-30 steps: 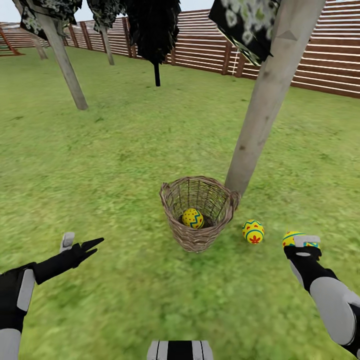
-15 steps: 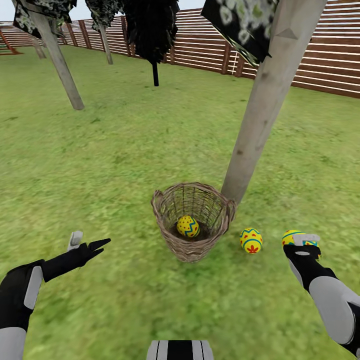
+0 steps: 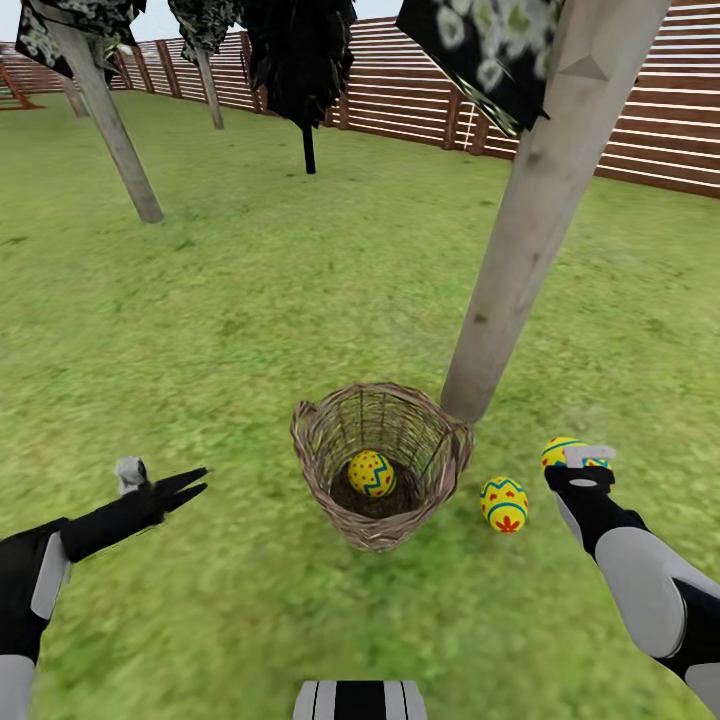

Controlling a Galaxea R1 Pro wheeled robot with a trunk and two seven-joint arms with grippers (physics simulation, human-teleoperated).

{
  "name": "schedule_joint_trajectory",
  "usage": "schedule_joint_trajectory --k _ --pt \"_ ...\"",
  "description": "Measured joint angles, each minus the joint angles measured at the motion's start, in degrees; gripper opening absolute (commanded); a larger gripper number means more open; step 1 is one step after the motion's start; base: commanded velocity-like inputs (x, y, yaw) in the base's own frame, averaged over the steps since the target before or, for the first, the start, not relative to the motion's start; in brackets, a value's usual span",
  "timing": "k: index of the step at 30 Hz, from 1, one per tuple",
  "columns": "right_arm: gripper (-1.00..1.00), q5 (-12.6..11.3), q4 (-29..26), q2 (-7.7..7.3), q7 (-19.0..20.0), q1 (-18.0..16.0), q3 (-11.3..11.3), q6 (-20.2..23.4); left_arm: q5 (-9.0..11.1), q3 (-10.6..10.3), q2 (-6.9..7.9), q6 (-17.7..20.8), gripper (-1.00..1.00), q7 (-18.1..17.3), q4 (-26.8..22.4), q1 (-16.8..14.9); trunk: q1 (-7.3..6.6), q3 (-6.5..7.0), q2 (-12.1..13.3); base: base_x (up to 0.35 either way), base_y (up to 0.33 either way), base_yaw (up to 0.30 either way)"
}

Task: Take the three Easter eggs out of the wicker basket on the lawn in the garden, then place them on the lawn next to a single tree (choose any tree) so that all three eggs are next to the same tree and none are left in the basket.

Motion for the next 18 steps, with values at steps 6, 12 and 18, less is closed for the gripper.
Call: schedule_joint_trajectory --k 6,12,18 --pt "-1.00 -0.18 0.09 -0.21 0.06 0.00 -0.02 0.00 0.02 0.06 1.60 -0.13 1.00 -5.06 -0.34 0.01 0.11 -0.88 -0.05 0.000 0.000 0.000" --pt "-1.00 -0.13 0.49 -0.24 -0.40 0.00 -0.01 0.98 0.13 -0.11 1.48 -0.06 1.00 -10.31 -0.51 0.01 0.26 -2.21 -0.13 0.000 0.000 0.000" --pt "-1.00 0.37 4.66 -0.41 -0.42 -5.59 0.07 6.78 0.18 -0.42 0.97 0.12 1.00 -10.58 -3.74 0.00 0.42 -3.54 -0.21 0.000 0.000 0.000"
